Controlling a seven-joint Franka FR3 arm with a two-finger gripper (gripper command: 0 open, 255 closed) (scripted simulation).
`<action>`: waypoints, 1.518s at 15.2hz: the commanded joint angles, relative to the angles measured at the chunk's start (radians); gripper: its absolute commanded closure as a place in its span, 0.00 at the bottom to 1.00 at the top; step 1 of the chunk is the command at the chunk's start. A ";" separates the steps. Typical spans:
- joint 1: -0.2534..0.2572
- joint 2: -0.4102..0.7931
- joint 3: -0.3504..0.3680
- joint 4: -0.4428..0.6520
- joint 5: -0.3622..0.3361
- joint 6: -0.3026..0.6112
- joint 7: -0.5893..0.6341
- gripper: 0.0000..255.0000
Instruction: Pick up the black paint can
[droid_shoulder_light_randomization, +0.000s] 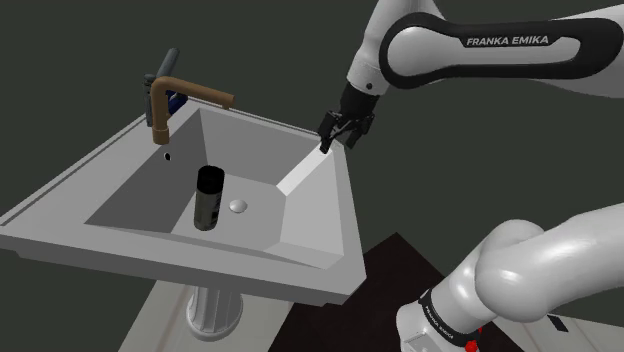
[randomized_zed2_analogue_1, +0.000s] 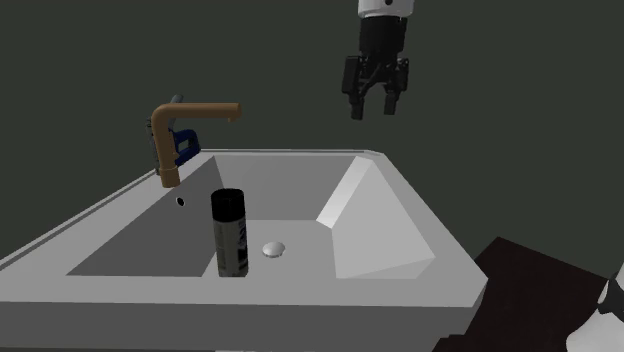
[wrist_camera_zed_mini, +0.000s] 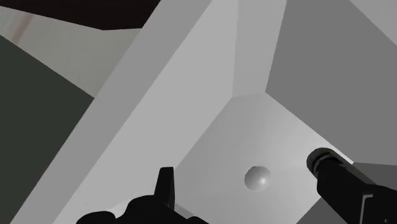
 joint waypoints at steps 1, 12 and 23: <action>0.010 0.069 0.022 0.026 0.006 0.041 0.020 0.00; 0.067 0.454 0.119 0.260 -0.030 0.179 0.144 0.00; 0.175 0.863 0.149 0.638 -0.126 0.190 0.257 0.00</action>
